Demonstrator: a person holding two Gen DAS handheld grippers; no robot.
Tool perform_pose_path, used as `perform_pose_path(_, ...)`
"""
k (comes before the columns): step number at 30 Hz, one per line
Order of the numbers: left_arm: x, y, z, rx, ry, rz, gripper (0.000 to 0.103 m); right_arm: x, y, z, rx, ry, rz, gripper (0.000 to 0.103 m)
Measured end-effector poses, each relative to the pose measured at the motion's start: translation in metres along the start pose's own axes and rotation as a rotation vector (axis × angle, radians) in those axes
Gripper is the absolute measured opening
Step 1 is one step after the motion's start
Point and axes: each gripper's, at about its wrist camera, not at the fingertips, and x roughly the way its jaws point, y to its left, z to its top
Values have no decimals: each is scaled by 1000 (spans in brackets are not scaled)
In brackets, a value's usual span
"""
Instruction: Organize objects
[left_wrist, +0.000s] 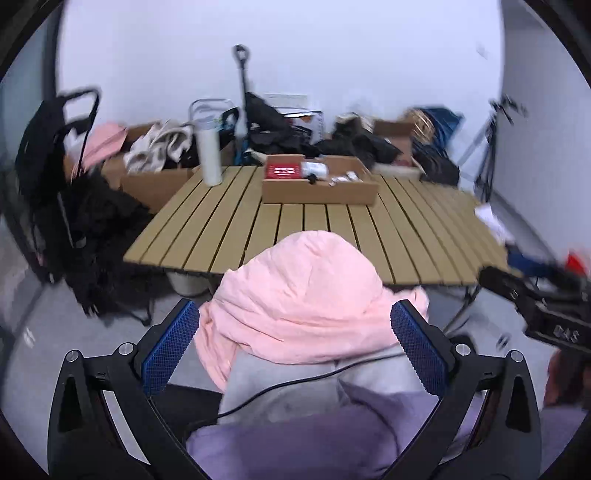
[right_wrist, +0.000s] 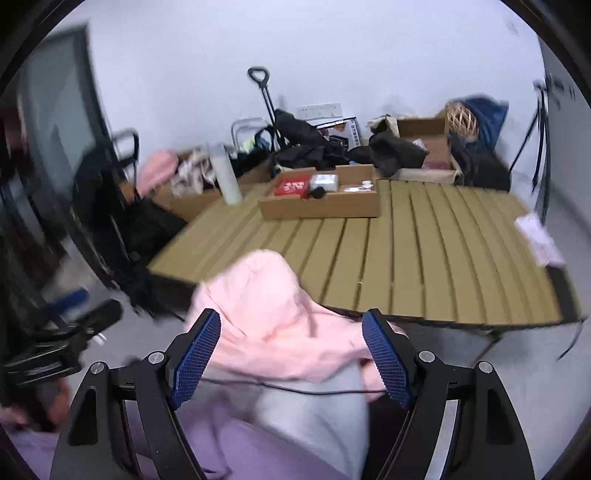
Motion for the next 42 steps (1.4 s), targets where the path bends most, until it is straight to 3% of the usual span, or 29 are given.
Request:
perform_pose_path(7,1,1,-2,-8,7,-3,103,6,6,-2,-35,12,-34,82)
perform_pose_path(42,-4,2,-5,0,8,22,103,6,16,-5,-55,17,-44,82)
